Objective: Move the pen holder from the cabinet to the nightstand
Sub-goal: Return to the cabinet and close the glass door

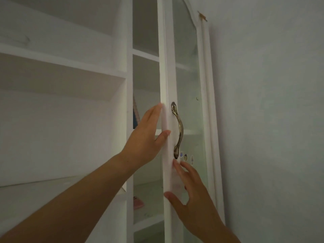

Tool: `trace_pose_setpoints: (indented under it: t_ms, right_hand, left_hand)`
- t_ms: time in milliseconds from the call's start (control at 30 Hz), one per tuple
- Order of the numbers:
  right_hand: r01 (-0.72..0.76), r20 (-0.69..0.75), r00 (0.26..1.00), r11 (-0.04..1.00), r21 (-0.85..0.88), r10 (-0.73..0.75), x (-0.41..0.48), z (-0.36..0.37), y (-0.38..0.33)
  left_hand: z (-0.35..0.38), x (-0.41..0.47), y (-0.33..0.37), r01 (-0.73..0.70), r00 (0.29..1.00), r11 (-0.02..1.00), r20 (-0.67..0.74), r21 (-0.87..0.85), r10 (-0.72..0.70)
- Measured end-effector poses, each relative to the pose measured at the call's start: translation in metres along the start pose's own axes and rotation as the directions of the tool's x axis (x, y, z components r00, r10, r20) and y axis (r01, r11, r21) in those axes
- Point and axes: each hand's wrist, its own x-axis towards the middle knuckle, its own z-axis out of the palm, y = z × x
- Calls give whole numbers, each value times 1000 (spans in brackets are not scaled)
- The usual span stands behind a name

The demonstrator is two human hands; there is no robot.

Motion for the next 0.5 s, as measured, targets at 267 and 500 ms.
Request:
trace_pose_setpoints:
  t_ms: [267,500]
  right_hand:
    - [26,55,998,998,52,-29,18,31,15]
    - [75,110,990,990,119,-88,34,36,40]
  left_hand:
    - [-10,0,-24,-96,995,958,60,271,82]
    - [-12,1,-46,-80,995,936,84,344,54]
